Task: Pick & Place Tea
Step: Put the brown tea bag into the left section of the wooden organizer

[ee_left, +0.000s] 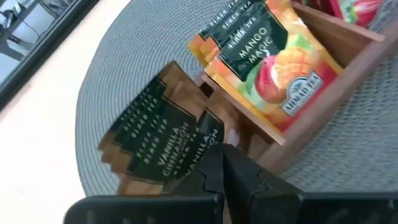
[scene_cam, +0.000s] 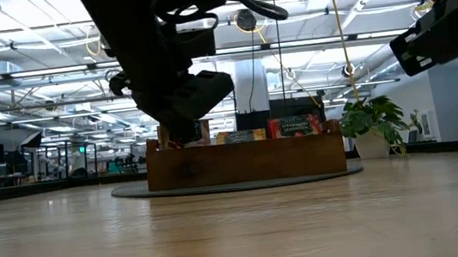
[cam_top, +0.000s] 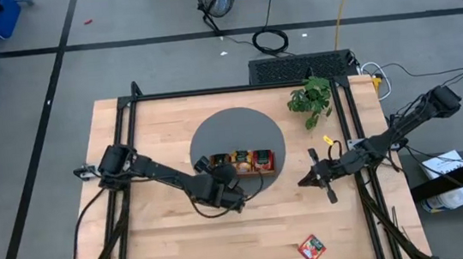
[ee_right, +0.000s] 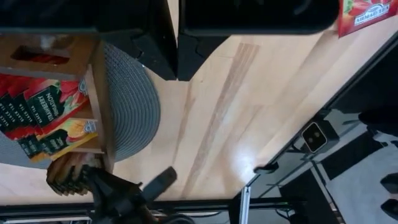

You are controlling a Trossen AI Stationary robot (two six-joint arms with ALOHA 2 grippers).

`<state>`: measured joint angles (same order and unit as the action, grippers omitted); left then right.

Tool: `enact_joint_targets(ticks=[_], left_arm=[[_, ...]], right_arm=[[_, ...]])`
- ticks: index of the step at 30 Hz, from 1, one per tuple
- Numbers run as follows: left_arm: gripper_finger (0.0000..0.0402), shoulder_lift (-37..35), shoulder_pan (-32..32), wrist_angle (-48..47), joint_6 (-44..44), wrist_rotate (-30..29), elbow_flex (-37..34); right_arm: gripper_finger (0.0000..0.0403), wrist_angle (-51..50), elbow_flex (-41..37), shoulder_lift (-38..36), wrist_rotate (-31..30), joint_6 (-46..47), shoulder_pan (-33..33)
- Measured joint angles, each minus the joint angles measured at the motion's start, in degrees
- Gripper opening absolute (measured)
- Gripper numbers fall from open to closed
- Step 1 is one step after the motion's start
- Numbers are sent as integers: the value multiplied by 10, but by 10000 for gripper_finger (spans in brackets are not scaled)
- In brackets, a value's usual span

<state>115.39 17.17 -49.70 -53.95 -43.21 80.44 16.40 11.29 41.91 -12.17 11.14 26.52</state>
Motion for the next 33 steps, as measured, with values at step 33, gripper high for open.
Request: enact_joint_targets(ticks=[33], left_arm=[[6,0,-1,-7,220,15,69]], right_arm=[[4,9,0,0,4,2,10]])
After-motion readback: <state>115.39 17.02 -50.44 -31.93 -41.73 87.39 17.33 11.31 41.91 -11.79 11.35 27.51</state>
